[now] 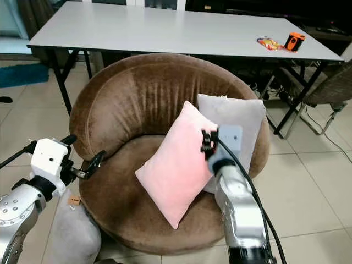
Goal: Move the pillow to the sofa from floor
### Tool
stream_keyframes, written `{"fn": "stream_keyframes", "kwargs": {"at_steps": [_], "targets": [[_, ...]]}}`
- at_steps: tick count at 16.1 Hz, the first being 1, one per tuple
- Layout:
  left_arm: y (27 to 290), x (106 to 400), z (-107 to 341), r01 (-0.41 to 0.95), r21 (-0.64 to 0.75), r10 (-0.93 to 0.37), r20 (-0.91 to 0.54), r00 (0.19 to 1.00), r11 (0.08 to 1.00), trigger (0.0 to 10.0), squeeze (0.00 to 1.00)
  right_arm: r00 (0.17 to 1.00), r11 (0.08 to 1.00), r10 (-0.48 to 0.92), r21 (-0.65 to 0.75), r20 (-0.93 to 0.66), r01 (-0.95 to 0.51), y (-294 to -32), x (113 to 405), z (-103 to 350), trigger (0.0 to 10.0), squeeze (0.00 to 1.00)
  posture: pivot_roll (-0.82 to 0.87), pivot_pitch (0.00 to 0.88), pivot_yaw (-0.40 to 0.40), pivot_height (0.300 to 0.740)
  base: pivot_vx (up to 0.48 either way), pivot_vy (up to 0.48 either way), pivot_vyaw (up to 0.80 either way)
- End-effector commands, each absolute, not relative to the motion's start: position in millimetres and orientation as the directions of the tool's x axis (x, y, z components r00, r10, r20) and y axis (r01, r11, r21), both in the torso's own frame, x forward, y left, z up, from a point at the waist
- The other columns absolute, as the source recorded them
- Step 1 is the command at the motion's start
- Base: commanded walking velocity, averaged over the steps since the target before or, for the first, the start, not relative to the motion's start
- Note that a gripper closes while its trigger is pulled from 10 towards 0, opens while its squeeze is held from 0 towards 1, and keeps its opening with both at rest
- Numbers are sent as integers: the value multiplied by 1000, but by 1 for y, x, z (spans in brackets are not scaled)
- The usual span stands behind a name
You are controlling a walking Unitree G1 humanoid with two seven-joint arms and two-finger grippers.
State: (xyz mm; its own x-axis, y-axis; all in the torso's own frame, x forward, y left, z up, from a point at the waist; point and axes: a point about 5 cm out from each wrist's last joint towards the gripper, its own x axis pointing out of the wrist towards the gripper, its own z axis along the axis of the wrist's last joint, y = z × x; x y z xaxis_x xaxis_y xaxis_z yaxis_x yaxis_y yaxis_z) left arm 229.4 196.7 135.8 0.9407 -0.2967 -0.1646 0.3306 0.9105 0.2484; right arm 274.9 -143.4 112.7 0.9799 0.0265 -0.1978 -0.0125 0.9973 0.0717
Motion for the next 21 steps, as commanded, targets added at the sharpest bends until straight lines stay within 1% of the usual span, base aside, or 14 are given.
{"fn": "stream_keyframes", "kwargs": {"at_steps": [1,4,11,21], "targets": [[194,231,138,334,256,-302,-157,940,907,10000,0,981,998,9,60,-193,3,-146,273,119,10000,0,25,0,-54,740,0,0,0],[194,232,138,340,259,-306,-161,938,904,10000,0,979,999,-7,32,-202,13,-147,273,119,10000,0,25,0,-49,740,0,0,0],[194,233,138,335,261,-302,-159,940,905,10000,0,977,1000,20,17,-212,-17,-141,274,122,10000,0,25,0,-50,740,0,0,0],[192,231,136,344,263,-310,-163,937,901,10000,0,974,999,32,20,-223,-28,-140,273,121,10000,0,30,0,-60,740,-294,0,0]]}}
